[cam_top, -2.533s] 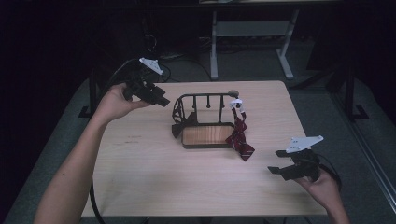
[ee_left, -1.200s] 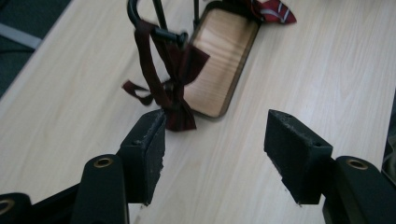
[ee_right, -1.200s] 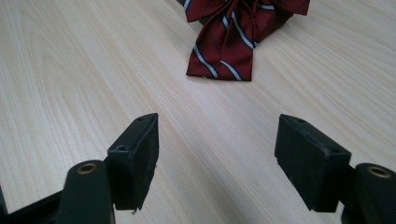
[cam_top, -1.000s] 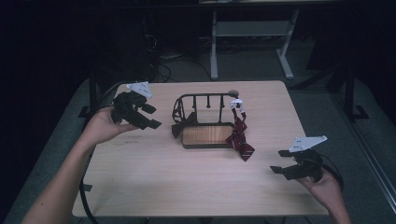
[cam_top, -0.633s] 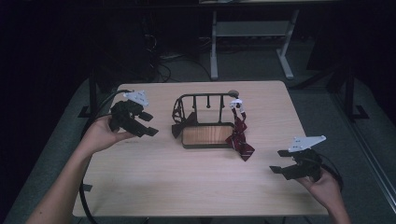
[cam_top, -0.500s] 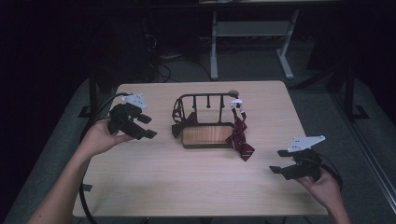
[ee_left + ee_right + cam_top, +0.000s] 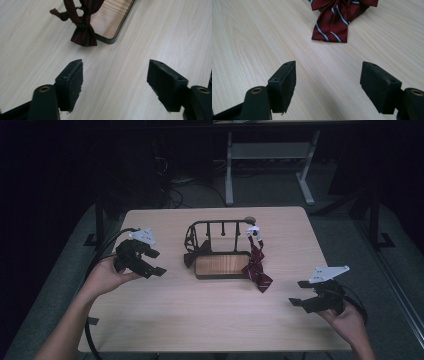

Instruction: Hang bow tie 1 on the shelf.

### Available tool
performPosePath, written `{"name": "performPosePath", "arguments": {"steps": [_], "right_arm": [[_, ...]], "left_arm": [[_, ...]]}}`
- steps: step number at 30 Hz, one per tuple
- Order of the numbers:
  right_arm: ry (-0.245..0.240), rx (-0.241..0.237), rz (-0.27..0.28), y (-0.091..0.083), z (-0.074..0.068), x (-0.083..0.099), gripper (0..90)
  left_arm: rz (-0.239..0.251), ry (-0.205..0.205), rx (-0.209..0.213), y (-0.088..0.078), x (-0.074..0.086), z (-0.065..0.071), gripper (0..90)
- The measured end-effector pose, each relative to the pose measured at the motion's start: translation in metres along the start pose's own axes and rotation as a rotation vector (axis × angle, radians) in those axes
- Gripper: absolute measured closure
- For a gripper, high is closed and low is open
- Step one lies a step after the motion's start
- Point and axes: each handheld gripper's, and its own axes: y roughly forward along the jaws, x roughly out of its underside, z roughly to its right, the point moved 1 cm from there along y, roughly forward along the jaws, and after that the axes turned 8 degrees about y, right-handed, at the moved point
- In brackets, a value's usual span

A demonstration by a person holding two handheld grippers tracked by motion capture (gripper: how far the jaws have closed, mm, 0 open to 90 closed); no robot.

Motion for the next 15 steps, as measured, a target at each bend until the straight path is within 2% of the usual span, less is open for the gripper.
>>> {"name": "performPosePath", "arguments": {"steps": [3,15], "right_arm": [[-0.005,0.001,-0.001,0.000,0.000,0.000,28.4],[-0.001,0.000,-0.005,0.000,0.001,0.001,28.4]], "left_arm": [[0.017,0.001,-0.006,0.001,0.002,0.002,26.6],[0.017,-0.013,0.003,0.013,0.018,0.008,25.6]]}}
